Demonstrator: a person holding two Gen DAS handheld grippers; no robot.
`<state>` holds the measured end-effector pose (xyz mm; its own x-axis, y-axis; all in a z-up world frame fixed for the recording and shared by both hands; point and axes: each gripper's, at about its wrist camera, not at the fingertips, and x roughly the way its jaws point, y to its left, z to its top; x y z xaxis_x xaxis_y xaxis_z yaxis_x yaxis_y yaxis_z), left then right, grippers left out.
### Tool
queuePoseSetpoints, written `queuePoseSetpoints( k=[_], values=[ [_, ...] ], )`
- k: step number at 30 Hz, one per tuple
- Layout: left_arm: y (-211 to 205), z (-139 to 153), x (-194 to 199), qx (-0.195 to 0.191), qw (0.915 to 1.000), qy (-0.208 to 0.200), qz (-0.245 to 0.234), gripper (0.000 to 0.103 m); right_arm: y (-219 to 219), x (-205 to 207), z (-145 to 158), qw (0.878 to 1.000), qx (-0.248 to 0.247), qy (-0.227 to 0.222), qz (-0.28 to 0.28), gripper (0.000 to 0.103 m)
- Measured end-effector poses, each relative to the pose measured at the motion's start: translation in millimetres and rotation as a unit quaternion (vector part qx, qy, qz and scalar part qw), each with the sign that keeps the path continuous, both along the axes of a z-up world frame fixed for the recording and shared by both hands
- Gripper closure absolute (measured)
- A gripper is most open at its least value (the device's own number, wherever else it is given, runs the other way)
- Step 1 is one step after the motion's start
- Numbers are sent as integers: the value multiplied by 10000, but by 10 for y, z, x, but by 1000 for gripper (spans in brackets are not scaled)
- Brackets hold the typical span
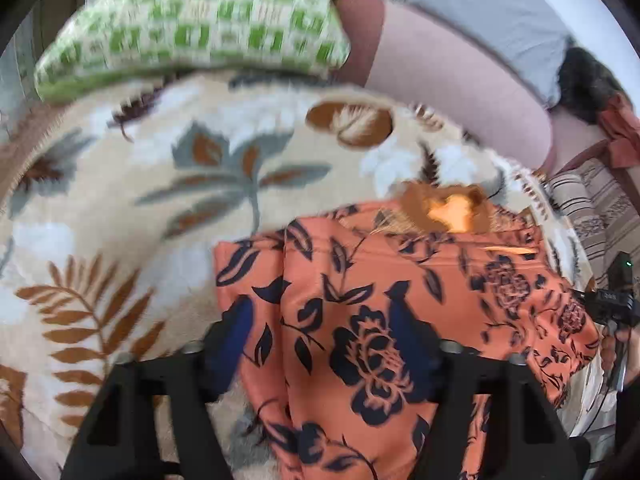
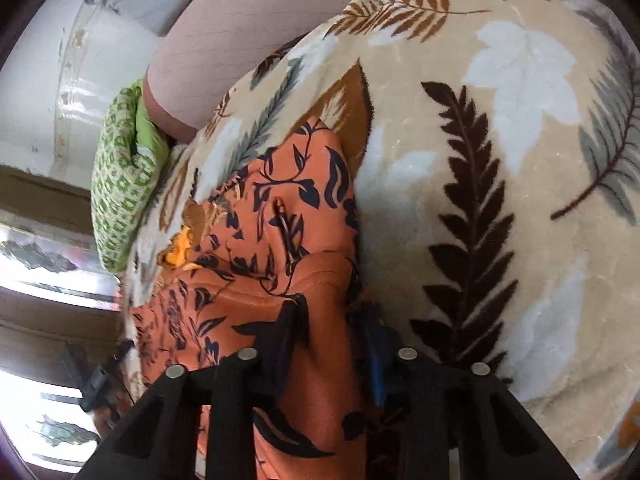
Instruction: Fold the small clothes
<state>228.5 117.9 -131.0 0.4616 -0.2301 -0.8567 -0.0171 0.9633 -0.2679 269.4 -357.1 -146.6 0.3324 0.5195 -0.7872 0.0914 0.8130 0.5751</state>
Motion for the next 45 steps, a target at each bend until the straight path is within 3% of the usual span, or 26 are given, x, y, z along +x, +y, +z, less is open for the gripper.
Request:
queuePoseSetpoints(
  k=[1, 2, 4, 7, 9, 11, 15, 17, 18, 19, 22, 25, 27, 28, 29, 31, 33, 35, 36, 37, 38, 39, 42, 45],
  values=[
    [-3, -79, 65, -36, 9997, 224, 6, 76, 15, 5, 4, 10000, -46, -4, 27, 77],
    [-6, -122, 104, 14, 9994, 330, 38, 91, 26, 11, 3, 9999, -115, -19, 59, 79],
    [-32, -64, 89, 73, 9998, 205, 42, 97, 78, 4, 66, 9994, -296, -99, 115, 85],
    [-48, 235, -79, 153, 9991, -333, 201, 98, 97, -35, 288, 9974, -565, -434, 136, 95],
    [-7, 506, -278, -48, 9969, -729, 295, 98, 101, -79, 514, 9947, -677, -763, 104, 95],
    [-7, 705, -484, 33, 9935, -1107, 258, 98, 150, -101, 755, 9907, -757, -1120, 158, 96],
    [52, 804, -608, 176, 9890, -1419, 387, 98, 273, -30, 1151, 9766, -950, -1928, 112, 97],
    [100, 646, -470, 335, 9892, -1324, 525, 95, 365, 137, 1130, 9717, -989, -2141, 125, 97],
    [123, 452, -308, 362, 9917, -1090, 577, 92, 416, 279, 1019, 9706, -1203, -2081, 127, 97],
    [136, 296, -183, 442, 9942, -821, 527, 83, 446, 426, 839, 9690, -1597, -1886, -32, 95],
    [217, -60, -64, 772, 9939, -275, 740, 80, 468, 629, 313, 9794, -1750, -1006, -18, 92],
    [380, 73, -385, 529, 9904, -632, 1111, 74, 383, 341, 435, 9715, -1774, -1564, -132, 92],
    [389, 205, -569, 446, 9905, -798, 1030, 73, 283, 149, 572, 9688, -1817, -1675, -189, 92],
    [356, 266, -679, 350, 9916, -843, 918, 65, 245, 35, 654, 9691, -1725, -1754, -159, 92],
    [316, 303, -776, 244, 9933, -810, 791, 48, 236, -37, 704, 9697, -1640, -1810, -99, 92],
    [238, 341, -1005, -14, 9950, -763, 648, 34, 210, -200, 738, 9733, -1513, -1718, 187, 88],
    [147, 319, -1263, -196, 9951, -737, 621, 33, 133, -314, 670, 9830, -1169, -1401, 210, 87],
    [70, 224, -1467, -461, 9957, -495, 627, 33, 21, -439, 544, 9892, -906, -1155, 9, 80],
    [36, 162, -1578, -644, 9950, -379, 666, 33, -94, -609, 445, 9931, -613, -958, -289, 69],
    [24, 133, -1653, -723, 9939, -326, 761, 33, -173, -728, 356, 9950, -371, -799, -477, 44],
    [16, 104, -1750, -818, 9918, -308, 932, 33, -233, -884, 288, 9952, -108, -636, -741, 29],
    [0, 73, -1827, -945, 9893, -321, 1067, 33, -274, -1105, 209, 9923, 307, -555, -1065, 23],
    [-102, -7, -1943, -1166, 9842, -224, 1317, 32, -231, -1337, 69, 9830, 1143, -438, -1368, 23],
    [-152, -54, -2012, -1487, 9764, 46, 1566, 32, -188, -1241, -77, 9731, 1565, -332, -1655, 23]
  ],
)
